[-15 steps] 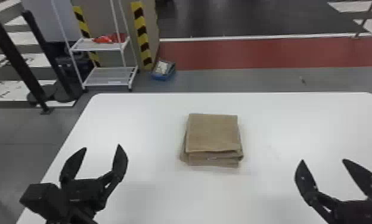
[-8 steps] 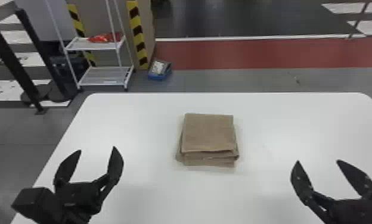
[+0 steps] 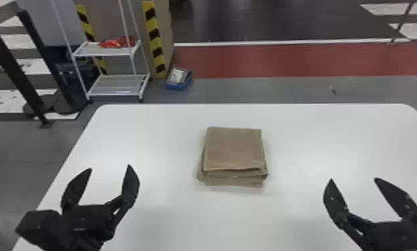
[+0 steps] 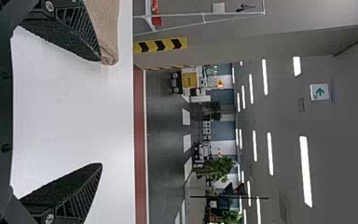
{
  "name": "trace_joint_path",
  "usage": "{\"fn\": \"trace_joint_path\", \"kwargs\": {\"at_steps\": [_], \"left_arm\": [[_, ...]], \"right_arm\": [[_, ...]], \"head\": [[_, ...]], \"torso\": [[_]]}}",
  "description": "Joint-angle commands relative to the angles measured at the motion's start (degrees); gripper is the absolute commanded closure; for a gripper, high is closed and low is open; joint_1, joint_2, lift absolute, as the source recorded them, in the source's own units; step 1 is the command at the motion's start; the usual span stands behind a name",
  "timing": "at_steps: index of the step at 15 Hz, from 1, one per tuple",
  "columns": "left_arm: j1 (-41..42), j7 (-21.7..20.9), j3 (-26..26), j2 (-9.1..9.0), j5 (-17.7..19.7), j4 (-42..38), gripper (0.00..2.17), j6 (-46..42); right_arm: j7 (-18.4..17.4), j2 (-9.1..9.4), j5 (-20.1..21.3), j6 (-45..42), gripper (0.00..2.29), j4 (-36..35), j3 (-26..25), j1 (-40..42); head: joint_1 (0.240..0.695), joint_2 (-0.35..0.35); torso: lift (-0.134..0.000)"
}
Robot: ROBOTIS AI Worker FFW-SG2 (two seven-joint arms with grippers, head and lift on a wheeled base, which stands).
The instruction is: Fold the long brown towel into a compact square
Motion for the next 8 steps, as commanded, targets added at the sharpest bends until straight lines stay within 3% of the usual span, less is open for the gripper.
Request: {"fn": "trace_joint_path", "kwargs": {"at_steps": [1,8], "left_arm": [[0.0,0.0,0.0,0.0,-0.17,0.09,0.07,0.0],[0.0,0.0,0.0,0.0,-0.17,0.09,0.07,0.0]], "right_arm": [[0.03,-0.02,0.09,0.03,0.08,-0.06,0.16,-0.02],[-0.05,-0.02,0.79,0.03,0.08,0.03,0.87,-0.19]], "head": [[0.695,0.08],[0.695,0.09]], "torso": [[-0.123],[-0.123]]}}
